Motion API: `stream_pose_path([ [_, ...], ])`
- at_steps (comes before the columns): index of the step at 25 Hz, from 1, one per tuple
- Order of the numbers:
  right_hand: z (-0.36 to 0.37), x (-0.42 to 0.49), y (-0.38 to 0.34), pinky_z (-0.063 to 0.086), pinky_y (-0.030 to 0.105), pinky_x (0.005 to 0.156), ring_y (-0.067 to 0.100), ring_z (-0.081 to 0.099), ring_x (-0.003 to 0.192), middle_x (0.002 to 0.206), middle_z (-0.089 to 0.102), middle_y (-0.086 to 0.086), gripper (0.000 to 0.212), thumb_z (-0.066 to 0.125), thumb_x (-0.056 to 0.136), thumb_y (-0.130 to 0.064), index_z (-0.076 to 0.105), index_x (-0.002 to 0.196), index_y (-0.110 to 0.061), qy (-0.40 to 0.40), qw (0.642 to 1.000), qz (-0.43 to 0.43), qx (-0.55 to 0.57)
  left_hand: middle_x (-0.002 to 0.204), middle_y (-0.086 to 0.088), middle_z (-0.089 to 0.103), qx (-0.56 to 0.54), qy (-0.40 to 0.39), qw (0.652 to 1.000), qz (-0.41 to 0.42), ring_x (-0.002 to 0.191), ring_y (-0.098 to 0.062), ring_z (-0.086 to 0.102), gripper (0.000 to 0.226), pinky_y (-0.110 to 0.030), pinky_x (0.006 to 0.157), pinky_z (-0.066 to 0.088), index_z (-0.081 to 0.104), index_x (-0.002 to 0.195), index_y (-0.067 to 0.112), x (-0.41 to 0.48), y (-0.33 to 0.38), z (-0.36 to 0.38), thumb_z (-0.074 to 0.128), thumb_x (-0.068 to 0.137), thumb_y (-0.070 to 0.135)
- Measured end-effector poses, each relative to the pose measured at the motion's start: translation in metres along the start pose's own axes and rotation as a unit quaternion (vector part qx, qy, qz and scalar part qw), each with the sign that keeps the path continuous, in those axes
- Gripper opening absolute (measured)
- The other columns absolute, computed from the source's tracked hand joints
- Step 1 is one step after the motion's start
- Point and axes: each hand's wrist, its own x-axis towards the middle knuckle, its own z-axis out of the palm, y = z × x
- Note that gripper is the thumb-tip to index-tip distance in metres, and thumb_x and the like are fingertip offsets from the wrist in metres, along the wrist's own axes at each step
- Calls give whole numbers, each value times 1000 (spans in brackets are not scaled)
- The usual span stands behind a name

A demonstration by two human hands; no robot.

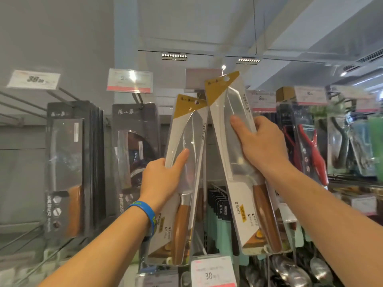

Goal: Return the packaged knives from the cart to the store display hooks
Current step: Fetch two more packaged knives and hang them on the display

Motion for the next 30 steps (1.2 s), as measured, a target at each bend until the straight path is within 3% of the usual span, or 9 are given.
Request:
stream_pose_path([
  [6,-1,7,12,55,37,68,11,66,77,85,67,-11,46,54,89,-74,61,91,-28,1,1000,9,-12,57,-11,53,62,-9,998,-2,58,-26,50,68,-36,57,40,45,60,10,-1,-18,18,55,81,74],
  [9,1,9,15,54,36,67,10,65,77,85,66,-12,44,55,89,-74,60,91,-29,1,1000,5,-15,61,-10,62,48,9,999,11,62,-30,58,76,-40,60,48,55,62,0,1,-20,16,55,80,75],
  [11,4,11,14,56,37,67,10,66,77,85,67,-12,44,55,89,-74,59,90,-30,-1,1000,3,-9,63,-10,64,39,18,999,27,66,-30,62,75,-40,61,51,60,61,4,14,-12,16,54,80,77],
  [16,11,9,12,51,32,62,9,66,77,87,67,-12,46,55,88,-75,61,91,-29,-11,1000,10,13,62,-3,66,129,-78,989,-4,66,-24,65,69,-32,59,47,65,64,11,9,-26,20,54,78,78],
  [19,13,8,16,46,29,59,7,65,75,86,67,-13,45,55,89,-73,62,92,-28,-8,1000,12,19,55,-2,62,117,-23,992,30,55,-17,60,80,-31,53,46,62,62,8,-3,-35,12,47,70,85],
  [23,13,10,13,58,42,72,14,68,78,87,69,-8,45,56,90,-71,62,91,-27,-3,999,16,42,44,1,50,69,8,996,56,40,-8,47,75,-27,45,38,49,53,11,20,-11,7,50,73,83],
  [25,14,10,12,59,46,75,15,68,78,87,69,-7,45,56,90,-71,62,90,-26,4,998,20,52,45,5,46,87,13,994,58,42,-9,44,69,-28,46,34,43,52,15,25,-4,7,52,78,79],
  [30,11,8,13,60,46,78,15,70,81,89,71,-7,43,58,89,-70,62,92,-27,-3,997,28,69,59,-10,61,74,1,996,40,56,-22,57,72,-34,53,44,52,58,8,25,-9,12,52,80,77],
])
